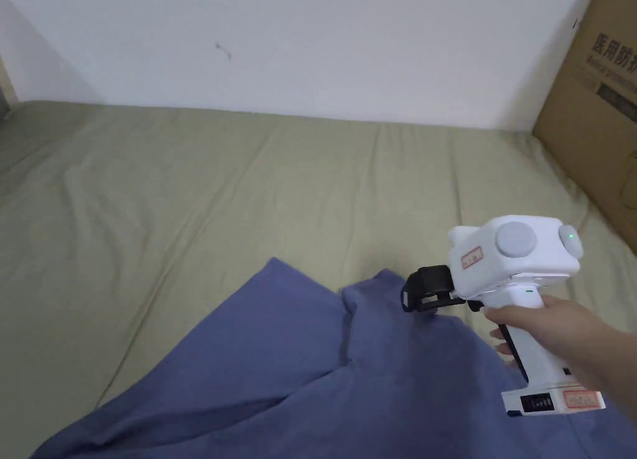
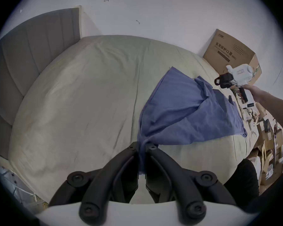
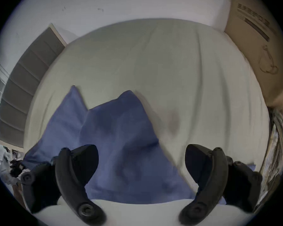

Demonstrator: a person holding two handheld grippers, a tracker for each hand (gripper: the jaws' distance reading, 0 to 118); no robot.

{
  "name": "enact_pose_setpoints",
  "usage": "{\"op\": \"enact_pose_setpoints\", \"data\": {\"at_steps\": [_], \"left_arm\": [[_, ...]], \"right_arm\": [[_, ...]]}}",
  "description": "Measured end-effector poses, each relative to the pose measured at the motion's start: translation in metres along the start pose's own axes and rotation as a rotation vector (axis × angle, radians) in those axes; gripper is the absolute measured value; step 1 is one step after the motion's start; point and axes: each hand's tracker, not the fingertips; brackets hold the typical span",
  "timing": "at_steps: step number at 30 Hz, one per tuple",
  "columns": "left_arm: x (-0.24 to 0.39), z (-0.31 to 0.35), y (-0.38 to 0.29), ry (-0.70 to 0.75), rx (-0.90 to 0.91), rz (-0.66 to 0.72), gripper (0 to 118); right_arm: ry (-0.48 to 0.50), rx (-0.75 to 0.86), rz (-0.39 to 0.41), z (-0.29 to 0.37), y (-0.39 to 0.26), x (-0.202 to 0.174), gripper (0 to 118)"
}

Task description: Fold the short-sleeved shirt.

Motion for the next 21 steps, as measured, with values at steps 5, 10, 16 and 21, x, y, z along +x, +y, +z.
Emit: {"op": "enact_pose_setpoints", "data": {"at_steps": [5, 10, 16, 21], "left_arm": [[-0.01, -0.006, -0.001, -0.02, -0.014, 0.082, 6], [-0.01, -0.01, 0.001, -0.007, -0.026, 0.075, 6], [0.001, 0.009, 0.007, -0.003, 0.077, 0.083, 6], [0.016, 0.038, 0.027, -0.03, 0.166, 0.093, 6]], "right_arm": [[-0.033, -0.104, -0.048, -0.045, 0.008, 0.018, 109], [-0.047, -0.11, 0.075, -0.031, -0.008, 0.008, 60], [0.009, 0.118, -0.06, 0.045, -0.02, 0.019, 4], [-0.005, 0.298, -0.055, 0.155, -0.043, 0.016, 4]]}}
